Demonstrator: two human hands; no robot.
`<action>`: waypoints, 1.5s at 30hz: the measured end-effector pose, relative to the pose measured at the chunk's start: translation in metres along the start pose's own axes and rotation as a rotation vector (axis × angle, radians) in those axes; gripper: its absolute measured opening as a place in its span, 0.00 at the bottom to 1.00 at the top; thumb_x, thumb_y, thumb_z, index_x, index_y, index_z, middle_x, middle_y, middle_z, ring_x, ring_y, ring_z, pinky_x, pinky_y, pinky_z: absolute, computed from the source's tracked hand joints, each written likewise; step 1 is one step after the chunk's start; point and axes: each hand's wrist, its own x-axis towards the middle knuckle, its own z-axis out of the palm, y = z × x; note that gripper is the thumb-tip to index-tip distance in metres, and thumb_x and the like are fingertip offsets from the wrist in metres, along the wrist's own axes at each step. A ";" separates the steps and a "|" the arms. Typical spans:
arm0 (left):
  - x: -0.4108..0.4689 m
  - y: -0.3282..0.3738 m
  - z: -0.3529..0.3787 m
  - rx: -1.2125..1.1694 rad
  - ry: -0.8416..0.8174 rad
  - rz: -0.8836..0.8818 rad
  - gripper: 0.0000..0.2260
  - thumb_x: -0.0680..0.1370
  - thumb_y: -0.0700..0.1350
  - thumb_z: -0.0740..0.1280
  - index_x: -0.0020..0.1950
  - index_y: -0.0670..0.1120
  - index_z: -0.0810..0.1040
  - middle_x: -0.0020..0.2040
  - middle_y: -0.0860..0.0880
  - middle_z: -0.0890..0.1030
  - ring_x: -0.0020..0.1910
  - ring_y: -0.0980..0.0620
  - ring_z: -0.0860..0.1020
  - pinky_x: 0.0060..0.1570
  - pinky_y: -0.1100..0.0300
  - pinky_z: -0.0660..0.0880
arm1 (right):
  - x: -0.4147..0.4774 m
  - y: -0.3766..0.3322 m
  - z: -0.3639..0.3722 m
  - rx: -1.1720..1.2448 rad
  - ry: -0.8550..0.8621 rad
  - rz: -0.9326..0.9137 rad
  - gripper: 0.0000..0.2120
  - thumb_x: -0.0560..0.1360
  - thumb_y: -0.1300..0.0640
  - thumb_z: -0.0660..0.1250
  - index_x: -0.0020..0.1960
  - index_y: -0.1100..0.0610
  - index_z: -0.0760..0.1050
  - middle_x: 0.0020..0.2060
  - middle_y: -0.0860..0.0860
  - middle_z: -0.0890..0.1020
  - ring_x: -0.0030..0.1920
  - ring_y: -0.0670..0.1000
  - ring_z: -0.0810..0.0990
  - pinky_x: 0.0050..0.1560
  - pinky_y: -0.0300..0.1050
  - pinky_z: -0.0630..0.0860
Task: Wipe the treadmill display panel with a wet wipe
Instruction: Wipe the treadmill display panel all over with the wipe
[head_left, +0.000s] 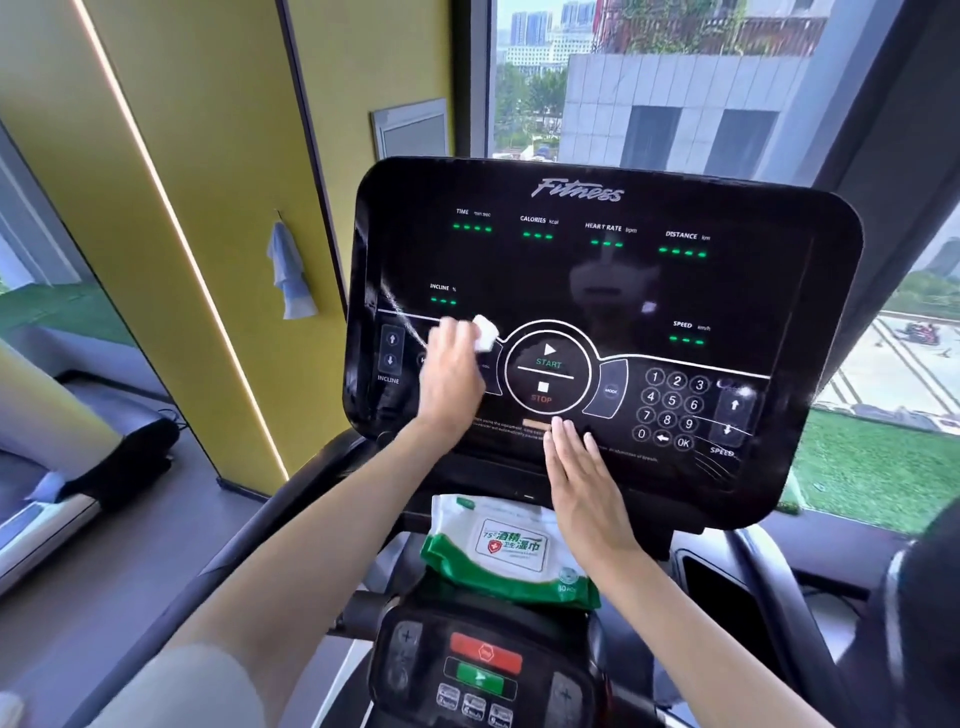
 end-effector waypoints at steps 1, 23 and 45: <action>-0.010 0.005 0.003 0.059 -0.134 0.193 0.15 0.67 0.26 0.61 0.50 0.39 0.73 0.48 0.42 0.73 0.48 0.43 0.71 0.39 0.53 0.75 | 0.000 0.001 -0.001 0.002 0.005 -0.006 0.37 0.61 0.77 0.65 0.69 0.70 0.63 0.70 0.64 0.65 0.70 0.61 0.64 0.69 0.58 0.64; 0.008 0.022 0.015 -0.008 -0.049 0.305 0.16 0.68 0.28 0.59 0.51 0.45 0.72 0.46 0.45 0.72 0.45 0.45 0.70 0.43 0.51 0.74 | -0.019 0.032 0.005 0.074 0.104 0.149 0.34 0.66 0.77 0.57 0.72 0.68 0.58 0.72 0.62 0.61 0.73 0.58 0.58 0.72 0.53 0.50; -0.002 0.060 0.030 -0.092 -0.228 0.492 0.16 0.68 0.28 0.63 0.51 0.43 0.77 0.47 0.44 0.74 0.48 0.46 0.70 0.40 0.53 0.73 | -0.017 0.038 0.000 0.016 0.088 0.090 0.32 0.65 0.74 0.64 0.69 0.70 0.64 0.69 0.64 0.66 0.70 0.59 0.65 0.70 0.56 0.57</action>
